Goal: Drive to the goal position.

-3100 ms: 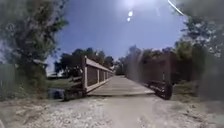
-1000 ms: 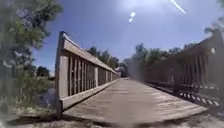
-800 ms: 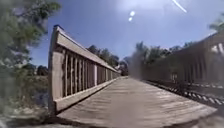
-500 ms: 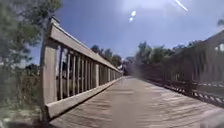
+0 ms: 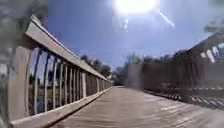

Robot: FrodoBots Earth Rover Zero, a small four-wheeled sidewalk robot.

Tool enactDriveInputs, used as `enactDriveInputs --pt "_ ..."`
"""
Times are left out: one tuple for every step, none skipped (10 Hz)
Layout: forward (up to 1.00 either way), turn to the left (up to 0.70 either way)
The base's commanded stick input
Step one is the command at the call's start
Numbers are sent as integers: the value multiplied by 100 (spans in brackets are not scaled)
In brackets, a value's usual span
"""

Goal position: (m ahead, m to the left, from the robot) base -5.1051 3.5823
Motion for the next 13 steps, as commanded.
enactDriveInputs --pt "69 1" --pt "69 1" --pt "69 1" --pt "69 1" --pt "69 1" --pt "69 1" --pt "69 1" --pt "69 1" --pt "69 1" --pt "69 1" --pt "69 1" --pt "69 1" --pt "69 1"
